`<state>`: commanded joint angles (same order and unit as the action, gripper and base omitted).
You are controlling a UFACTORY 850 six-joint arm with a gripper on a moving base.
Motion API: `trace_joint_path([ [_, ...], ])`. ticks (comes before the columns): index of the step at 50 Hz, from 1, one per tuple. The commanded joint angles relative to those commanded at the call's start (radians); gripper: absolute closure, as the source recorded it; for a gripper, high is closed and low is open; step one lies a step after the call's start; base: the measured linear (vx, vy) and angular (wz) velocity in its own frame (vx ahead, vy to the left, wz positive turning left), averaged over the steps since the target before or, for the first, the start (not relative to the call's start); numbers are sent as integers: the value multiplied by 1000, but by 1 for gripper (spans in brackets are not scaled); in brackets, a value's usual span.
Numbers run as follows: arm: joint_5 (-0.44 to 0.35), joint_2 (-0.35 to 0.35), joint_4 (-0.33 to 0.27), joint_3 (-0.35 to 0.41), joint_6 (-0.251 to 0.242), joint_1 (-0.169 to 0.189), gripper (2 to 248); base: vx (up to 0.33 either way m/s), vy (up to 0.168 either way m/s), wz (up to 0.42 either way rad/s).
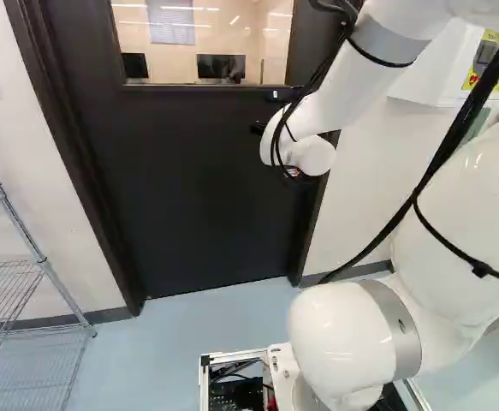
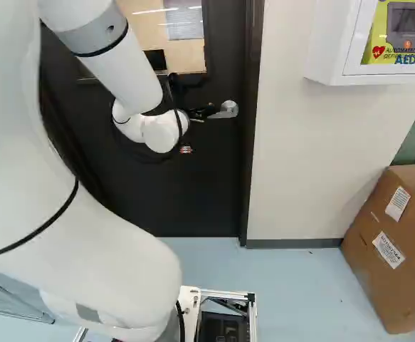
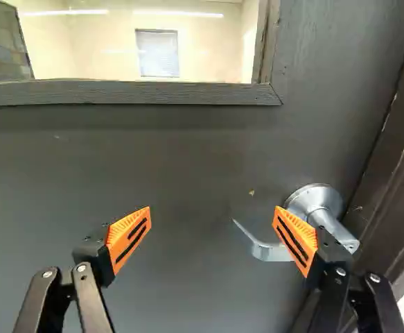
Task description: Open the door and move inside
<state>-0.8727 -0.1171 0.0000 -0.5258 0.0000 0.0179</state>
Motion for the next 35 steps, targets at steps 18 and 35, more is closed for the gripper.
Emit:
trace_joint_path([
  [18,0,24,0,5,0,1,3,0,0,0],
  [35,0,55,0,14,0,1,3,0,0,0],
])
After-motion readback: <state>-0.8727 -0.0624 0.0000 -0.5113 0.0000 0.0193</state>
